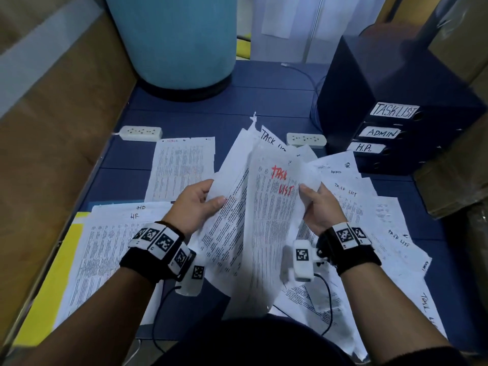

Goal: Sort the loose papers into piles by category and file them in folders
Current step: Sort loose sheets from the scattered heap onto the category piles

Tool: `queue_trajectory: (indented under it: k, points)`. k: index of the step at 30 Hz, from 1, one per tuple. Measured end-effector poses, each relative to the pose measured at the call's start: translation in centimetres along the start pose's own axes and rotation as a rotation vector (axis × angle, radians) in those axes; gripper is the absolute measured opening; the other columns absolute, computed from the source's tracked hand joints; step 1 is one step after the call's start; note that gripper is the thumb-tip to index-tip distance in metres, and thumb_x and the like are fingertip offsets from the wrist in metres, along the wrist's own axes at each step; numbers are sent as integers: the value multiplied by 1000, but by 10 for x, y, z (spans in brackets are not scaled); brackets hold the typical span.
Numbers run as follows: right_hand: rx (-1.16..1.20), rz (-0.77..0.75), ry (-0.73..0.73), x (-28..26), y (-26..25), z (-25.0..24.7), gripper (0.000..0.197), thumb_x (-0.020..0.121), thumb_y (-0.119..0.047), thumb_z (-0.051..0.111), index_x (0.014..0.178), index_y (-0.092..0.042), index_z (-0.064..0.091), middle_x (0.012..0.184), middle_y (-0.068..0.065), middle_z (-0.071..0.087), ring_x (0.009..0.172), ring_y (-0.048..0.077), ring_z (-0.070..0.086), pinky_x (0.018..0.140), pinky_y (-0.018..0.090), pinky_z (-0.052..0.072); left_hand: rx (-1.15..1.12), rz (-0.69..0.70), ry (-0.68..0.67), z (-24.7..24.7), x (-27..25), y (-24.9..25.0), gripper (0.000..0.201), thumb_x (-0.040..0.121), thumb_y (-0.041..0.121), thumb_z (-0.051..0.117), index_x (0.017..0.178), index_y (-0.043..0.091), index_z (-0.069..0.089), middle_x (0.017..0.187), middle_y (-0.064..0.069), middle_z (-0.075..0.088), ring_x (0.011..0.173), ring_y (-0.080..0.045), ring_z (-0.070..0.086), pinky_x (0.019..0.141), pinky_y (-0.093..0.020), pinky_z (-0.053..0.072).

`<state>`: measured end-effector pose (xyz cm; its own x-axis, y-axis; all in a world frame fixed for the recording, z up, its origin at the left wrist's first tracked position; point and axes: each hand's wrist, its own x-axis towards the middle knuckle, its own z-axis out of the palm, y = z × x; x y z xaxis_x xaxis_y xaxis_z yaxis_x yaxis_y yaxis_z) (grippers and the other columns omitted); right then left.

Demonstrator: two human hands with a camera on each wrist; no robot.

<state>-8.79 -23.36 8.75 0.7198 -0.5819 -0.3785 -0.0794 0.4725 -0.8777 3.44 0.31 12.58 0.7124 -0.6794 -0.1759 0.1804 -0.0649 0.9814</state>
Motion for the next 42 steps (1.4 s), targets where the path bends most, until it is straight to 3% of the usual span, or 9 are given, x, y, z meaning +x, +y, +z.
queue_trajectory:
  k: [4, 8, 13, 17, 20, 25, 28, 33, 42]
  points:
    - [-68, -37, 77, -2, -4, 2, 29, 95, -10, 54, 124, -12, 57, 115, 14, 70, 105, 31, 67, 92, 49, 53, 32, 31, 11, -4, 0, -5, 10, 93, 9, 57, 101, 9, 64, 98, -17, 71, 91, -29, 65, 88, -42, 51]
    - [-459, -273, 350, -9, -27, 9, 12, 93, -19, 56, 103, -14, 56, 95, 2, 65, 91, 22, 65, 73, 29, 50, 108, 1, 42, -7, 1, -7, 47, 78, 56, 58, 93, 12, 57, 73, -3, 52, 65, -16, 46, 66, -29, 37]
    - [-459, -516, 332, -20, -53, 25, 11, 92, -14, 58, 101, -16, 51, 87, -6, 59, 73, 0, 55, 66, 13, 44, 271, 41, 132, 5, 7, -13, 23, 89, 1, 61, 104, 17, 54, 85, 11, 69, 78, -4, 67, 67, -19, 53]
    - [-169, -590, 111, -32, -64, 24, 38, 83, -10, 69, 106, -26, 44, 109, 14, 62, 96, 19, 64, 84, 31, 56, 202, 147, 281, 8, 10, -7, 33, 83, -17, 54, 98, 11, 60, 88, 2, 66, 86, -16, 63, 75, -21, 55]
    - [-286, -505, 22, -36, -56, 17, 32, 88, -2, 66, 106, -25, 53, 102, 1, 69, 94, 16, 68, 86, 37, 55, 113, 143, 272, 8, 11, -6, 26, 79, 4, 61, 83, 30, 64, 94, -10, 65, 95, -30, 60, 87, -38, 54]
    - [-413, -487, 229, -28, -35, 17, 11, 92, -18, 63, 88, -28, 62, 88, -8, 69, 85, 15, 66, 86, 42, 55, 68, 58, 234, 12, 9, -20, 11, 95, 24, 54, 101, 17, 60, 110, -16, 65, 99, -27, 62, 95, -61, 45]
    - [-360, -540, 266, -27, -40, 23, 14, 94, -17, 61, 91, -30, 63, 85, -14, 69, 83, 4, 66, 82, 32, 53, 4, 5, 218, 14, 7, -19, 65, 83, 70, 48, 125, 21, 54, 131, -12, 56, 118, -19, 54, 108, -49, 38]
    - [-318, -729, 244, -33, -52, 32, 16, 96, -19, 58, 112, -21, 61, 97, -13, 70, 95, 4, 66, 88, 31, 54, 138, 176, 265, 25, 16, -8, 25, 95, 9, 55, 109, 29, 54, 106, 14, 65, 97, 3, 63, 90, -23, 51]
    - [-687, -235, 91, -19, 23, 2, 31, 90, -28, 67, 109, -16, 46, 106, 12, 62, 101, 30, 62, 86, 45, 55, 334, -14, 256, 16, 23, -66, 40, 98, 9, 48, 136, 15, 39, 122, 2, 57, 112, -14, 54, 96, -28, 41]
